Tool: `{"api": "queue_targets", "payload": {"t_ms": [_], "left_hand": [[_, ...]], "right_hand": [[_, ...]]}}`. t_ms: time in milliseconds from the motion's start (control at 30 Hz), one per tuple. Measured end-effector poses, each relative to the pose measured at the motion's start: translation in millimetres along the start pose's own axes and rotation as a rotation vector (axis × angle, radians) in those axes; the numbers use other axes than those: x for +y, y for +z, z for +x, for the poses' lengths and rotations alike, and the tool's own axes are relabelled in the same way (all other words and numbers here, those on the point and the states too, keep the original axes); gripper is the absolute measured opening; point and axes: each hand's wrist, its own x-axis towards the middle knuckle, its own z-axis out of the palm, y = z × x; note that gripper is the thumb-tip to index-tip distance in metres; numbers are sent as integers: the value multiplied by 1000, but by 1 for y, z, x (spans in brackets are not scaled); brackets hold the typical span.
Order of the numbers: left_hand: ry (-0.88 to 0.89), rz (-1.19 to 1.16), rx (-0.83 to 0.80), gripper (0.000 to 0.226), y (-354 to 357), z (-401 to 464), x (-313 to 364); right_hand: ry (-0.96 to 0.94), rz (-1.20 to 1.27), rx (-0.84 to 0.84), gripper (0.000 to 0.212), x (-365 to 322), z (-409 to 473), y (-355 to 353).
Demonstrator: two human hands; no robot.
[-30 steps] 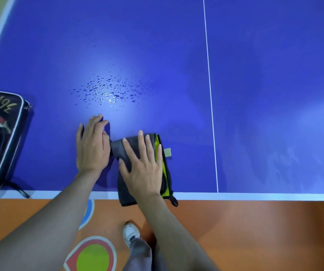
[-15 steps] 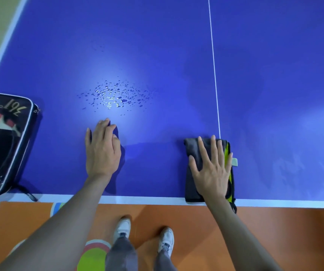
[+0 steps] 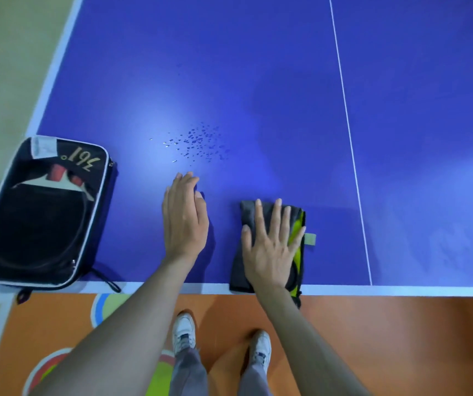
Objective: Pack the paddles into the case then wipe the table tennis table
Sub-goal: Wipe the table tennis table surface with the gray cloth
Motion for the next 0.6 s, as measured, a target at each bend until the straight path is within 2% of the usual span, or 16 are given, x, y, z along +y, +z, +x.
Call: {"api": "queue_targets", "payload": {"t_ms": [167,267,433,600], "left_hand": [[47,141,-22,35,-39,20,-31],[63,226,-43,33,-41,31,-42],[159,379,-39,36,-16,56,-40],[170,418,-39,37,4,78,-29]], "right_hand": [[-161,39,-42,64,-92,-11,9],[-251,56,-73,66,-106,-8,11],[-377,146,-40,62,-64,23,5],[-258,122,27,62,24,84,-4]]}}
